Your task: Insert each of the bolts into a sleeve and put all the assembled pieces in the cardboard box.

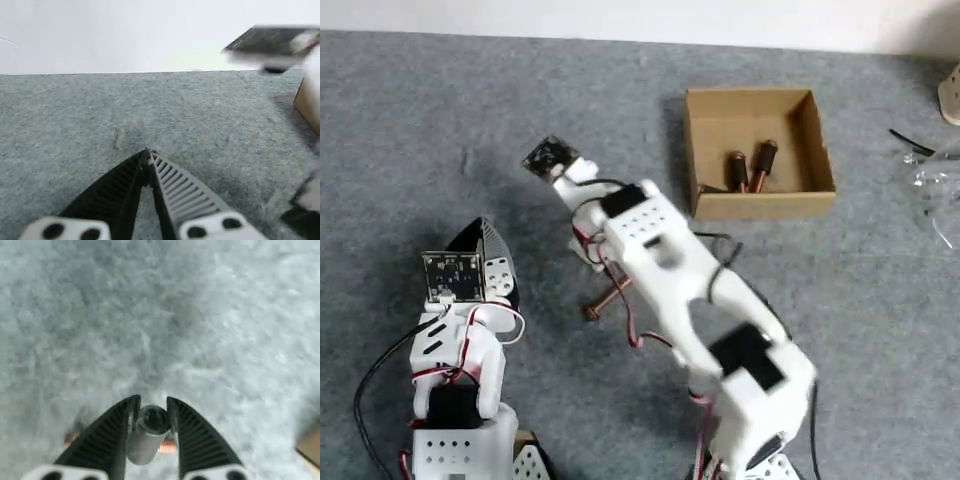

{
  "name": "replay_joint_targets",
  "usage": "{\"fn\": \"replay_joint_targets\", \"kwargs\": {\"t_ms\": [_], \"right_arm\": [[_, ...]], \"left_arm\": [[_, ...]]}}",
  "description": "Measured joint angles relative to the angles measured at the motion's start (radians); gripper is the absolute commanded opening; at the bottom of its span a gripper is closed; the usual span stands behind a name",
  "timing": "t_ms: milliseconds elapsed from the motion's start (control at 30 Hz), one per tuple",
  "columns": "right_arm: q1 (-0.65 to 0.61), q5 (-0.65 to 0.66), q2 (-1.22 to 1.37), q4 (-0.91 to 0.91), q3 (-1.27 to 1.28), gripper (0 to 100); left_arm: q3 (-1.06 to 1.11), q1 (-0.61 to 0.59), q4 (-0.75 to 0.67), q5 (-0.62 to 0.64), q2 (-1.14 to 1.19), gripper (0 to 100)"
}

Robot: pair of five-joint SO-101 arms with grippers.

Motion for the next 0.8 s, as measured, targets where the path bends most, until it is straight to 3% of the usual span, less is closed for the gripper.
{"fn": "replay_joint_targets", "kwargs": {"t_ms": [333, 467, 600, 700, 800], "right_arm": [[0.345, 0.0, -0.396, -0.005, 0.339, 0.5], [0.483, 0.0, -0.462, -0.097, 0.548, 0.9], [0.537, 0.0, -0.463, -0.238, 0.74, 6.0], [0.557, -0.002, -0.465, -0.265, 0.778, 16.2], [0.565, -0.032, -0.465, -0.27, 0.784, 18.4]], "left_arm": [[0.0, 0.0, 0.0, 0.002, 0.0, 1], [0.0, 0.0, 0.0, 0.002, 0.0, 1], [0.0, 0.011, 0.0, 0.002, 0.0, 1], [0.0, 0.014, 0.0, 0.002, 0.0, 1], [0.0, 0.014, 0.0, 0.002, 0.0, 1]]}}
